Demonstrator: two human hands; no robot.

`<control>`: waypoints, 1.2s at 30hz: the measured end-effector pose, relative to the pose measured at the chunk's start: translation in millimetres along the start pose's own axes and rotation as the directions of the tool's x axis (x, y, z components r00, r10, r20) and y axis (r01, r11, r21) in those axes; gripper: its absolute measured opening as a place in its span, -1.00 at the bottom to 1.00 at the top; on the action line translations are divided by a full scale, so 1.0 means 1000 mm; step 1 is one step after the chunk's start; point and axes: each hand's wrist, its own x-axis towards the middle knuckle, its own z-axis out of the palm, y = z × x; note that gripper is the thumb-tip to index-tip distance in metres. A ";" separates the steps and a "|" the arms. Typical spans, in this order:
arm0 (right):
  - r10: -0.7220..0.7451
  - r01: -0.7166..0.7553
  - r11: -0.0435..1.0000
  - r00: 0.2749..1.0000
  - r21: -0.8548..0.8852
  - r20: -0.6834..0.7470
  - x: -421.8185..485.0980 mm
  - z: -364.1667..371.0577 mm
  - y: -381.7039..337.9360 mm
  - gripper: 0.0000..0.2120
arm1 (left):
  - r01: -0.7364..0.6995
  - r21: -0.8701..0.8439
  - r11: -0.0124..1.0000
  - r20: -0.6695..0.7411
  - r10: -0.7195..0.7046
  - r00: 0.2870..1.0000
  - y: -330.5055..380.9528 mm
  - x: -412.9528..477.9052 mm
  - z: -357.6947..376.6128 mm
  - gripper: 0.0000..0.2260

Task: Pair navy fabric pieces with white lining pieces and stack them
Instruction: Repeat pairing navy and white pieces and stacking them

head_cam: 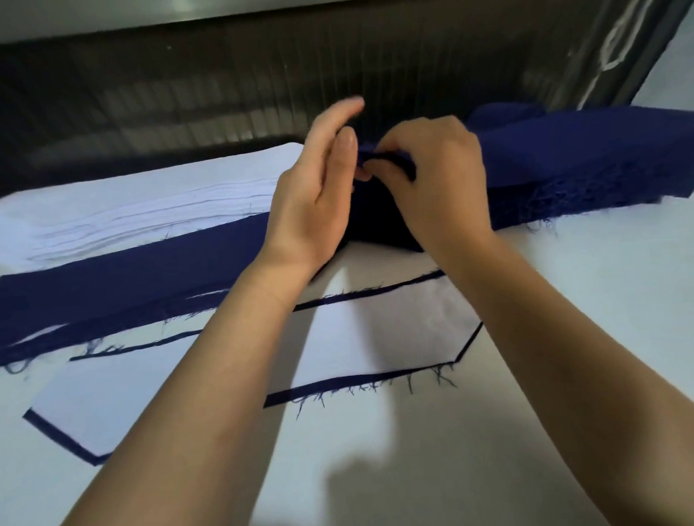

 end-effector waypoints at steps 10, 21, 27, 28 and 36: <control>0.002 0.006 0.996 0.995 -0.084 0.096 -0.021 0.008 0.005 -0.74 | 0.249 -0.126 0.960 -0.161 -0.268 0.950 -0.002 -0.013 -0.016 -0.81; 0.257 -0.235 0.952 0.962 -0.195 0.096 -0.030 0.001 0.047 -0.71 | 0.387 -0.136 0.912 -0.371 -0.409 0.834 -0.038 -0.051 -0.084 -0.80; 0.288 -0.279 0.944 0.957 -0.177 0.032 -0.030 0.000 0.050 -0.71 | 0.440 -0.128 0.889 -0.448 -0.447 0.774 -0.054 -0.078 -0.125 -0.84; 0.292 -0.284 0.943 0.956 -0.174 0.020 -0.030 0.000 0.051 -0.71 | 0.446 -0.121 0.887 -0.456 -0.449 0.769 -0.056 -0.083 -0.132 -0.83; 0.229 -0.238 0.961 0.971 -0.139 -0.074 -0.049 0.001 0.043 -0.76 | 0.495 -0.024 0.868 -0.452 -0.451 0.770 -0.072 -0.131 -0.179 -0.76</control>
